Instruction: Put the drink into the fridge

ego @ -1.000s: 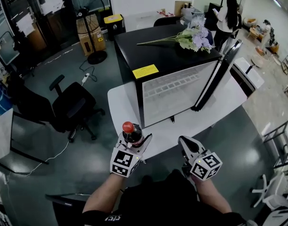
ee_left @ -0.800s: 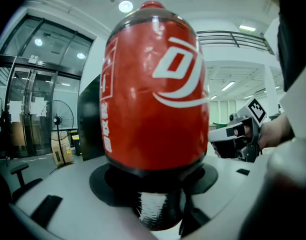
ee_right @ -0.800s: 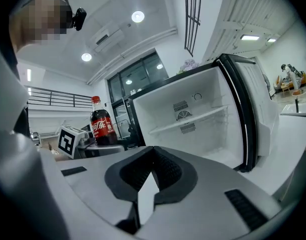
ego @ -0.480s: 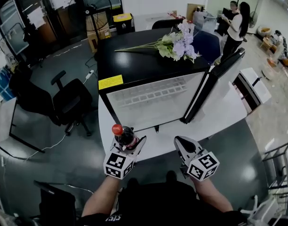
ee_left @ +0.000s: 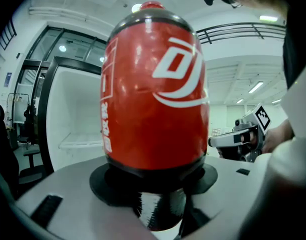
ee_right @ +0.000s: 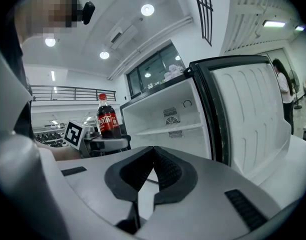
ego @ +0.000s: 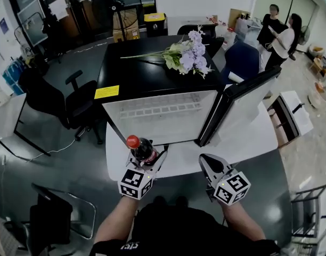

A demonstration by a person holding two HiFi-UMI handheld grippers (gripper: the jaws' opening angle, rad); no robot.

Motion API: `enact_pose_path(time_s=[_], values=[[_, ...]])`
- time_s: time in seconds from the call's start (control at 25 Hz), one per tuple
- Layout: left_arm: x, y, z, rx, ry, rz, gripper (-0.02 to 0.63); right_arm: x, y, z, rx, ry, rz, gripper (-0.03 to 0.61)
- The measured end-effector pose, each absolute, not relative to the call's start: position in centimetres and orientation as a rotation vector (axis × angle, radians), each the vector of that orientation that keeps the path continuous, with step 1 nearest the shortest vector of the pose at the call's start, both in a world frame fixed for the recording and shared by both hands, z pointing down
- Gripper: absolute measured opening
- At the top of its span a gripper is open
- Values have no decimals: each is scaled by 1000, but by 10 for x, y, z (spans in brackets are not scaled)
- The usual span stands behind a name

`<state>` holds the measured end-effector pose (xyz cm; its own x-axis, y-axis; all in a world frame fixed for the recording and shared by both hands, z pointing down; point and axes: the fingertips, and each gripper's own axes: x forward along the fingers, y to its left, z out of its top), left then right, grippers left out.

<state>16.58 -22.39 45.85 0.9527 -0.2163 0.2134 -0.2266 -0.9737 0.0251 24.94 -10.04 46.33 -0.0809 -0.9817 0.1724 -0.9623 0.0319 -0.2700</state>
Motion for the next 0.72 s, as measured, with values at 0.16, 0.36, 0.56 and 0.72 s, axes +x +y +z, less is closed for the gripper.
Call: enact_pose_path(time_s=[0.16, 0.36, 0.56, 0.72], values=[[167, -226, 459, 3084, -351, 363, 261, 239, -109, 462, -2039, 2250, -481, 14], [158, -240, 457, 3112, -358, 393, 261, 230, -118, 457, -2047, 2247, -471, 14], [153, -259, 454, 3136, -360, 401, 261, 229, -135, 455, -2048, 2173, -465, 14], [160, -274, 458, 3210, -399, 533, 260, 228, -144, 457, -2017, 2225, -476, 14]])
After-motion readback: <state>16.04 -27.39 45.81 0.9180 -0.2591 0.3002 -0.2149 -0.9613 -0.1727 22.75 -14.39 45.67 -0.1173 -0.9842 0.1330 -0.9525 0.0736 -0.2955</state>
